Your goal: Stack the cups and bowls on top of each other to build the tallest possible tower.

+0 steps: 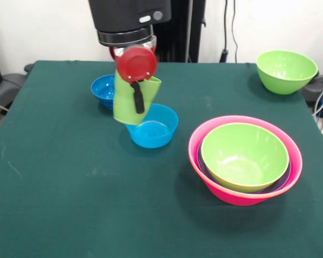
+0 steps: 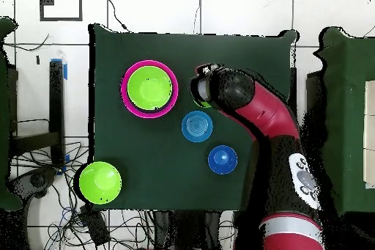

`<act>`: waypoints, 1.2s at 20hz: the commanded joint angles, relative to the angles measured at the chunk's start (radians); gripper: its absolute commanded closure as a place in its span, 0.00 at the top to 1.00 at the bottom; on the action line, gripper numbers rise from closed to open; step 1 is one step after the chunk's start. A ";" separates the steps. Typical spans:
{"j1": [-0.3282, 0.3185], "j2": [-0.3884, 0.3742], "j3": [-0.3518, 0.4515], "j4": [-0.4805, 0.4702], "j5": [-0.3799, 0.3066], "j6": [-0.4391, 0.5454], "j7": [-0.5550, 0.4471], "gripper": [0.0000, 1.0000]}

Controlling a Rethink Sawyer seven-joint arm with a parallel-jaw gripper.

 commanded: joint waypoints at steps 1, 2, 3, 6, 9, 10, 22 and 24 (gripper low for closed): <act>-0.028 -0.014 0.103 0.134 -0.123 0.111 -0.165 0.00; -0.035 -0.012 0.107 0.133 -0.131 0.109 -0.170 0.00; -0.047 -0.004 0.112 0.130 -0.144 0.102 -0.183 0.00; -0.078 0.017 0.130 0.128 -0.173 0.082 -0.207 0.00; -0.128 0.073 0.168 0.116 -0.209 0.032 -0.239 0.00; -0.140 0.089 0.180 0.111 -0.221 0.017 -0.240 0.00; -0.231 0.256 0.275 0.024 -0.366 -0.107 -0.228 0.00; -0.247 0.282 0.292 0.012 -0.388 -0.119 -0.227 0.00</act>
